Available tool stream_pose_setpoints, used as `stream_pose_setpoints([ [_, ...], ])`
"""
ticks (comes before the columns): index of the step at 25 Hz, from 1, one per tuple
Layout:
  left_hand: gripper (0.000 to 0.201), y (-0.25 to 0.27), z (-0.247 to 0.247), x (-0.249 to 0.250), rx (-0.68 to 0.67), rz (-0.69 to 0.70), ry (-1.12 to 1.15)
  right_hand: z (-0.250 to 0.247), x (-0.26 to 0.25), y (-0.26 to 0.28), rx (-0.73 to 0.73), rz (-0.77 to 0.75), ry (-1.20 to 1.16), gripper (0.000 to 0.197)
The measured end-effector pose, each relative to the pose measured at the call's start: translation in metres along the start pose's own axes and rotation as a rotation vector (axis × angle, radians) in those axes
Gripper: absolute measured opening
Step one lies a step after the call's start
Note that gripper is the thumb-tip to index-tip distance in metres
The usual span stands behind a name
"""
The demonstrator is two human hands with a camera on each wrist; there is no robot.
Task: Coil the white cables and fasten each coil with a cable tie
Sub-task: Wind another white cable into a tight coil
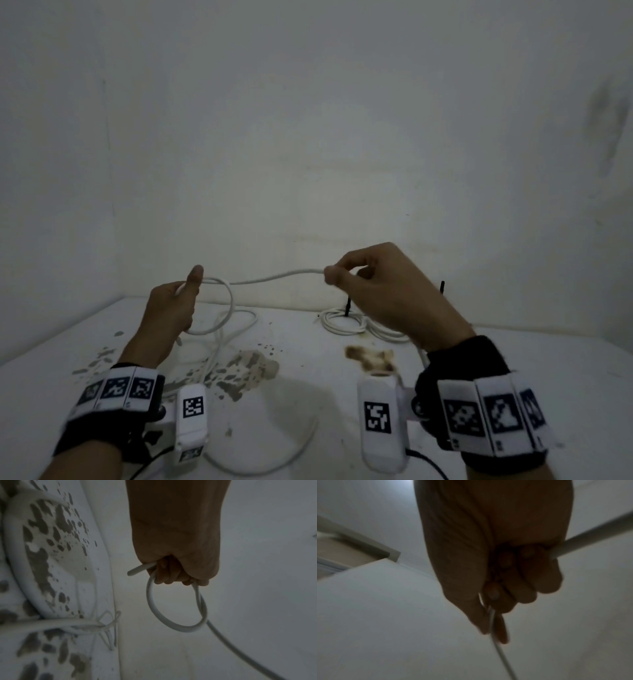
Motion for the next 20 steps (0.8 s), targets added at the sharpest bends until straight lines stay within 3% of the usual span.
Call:
stream_pose_setpoints([
  [5,0.048,0.001,0.025,0.01,-0.083,-0.098,0.089,0.045,-0.006,0.0,-0.151,-0.028,0.151,0.025],
  [11,0.043,0.015,0.065,0.026,-0.376,-0.312,0.73,0.089,-0.027,0.016,-0.33,-0.121,0.34,0.021],
  [15,0.042,0.024,0.077,0.041,-0.442,-0.326,0.905,0.112,-0.051,0.025,-0.343,-0.23,0.404,0.019],
  [20,0.042,0.034,0.092,0.045,-0.484,-0.343,0.932,0.115,-0.07,0.029,-0.294,-0.304,0.381,0.017],
])
Point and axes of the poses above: each hand's wrist, its own y-axis away from the middle knuckle, its own z-axis out of the palm, x = y × z, the point moved 10 cm from there along -y, towards the middle knuckle, and after that the axes turned 1 degree about y, right-handed, at the moved point
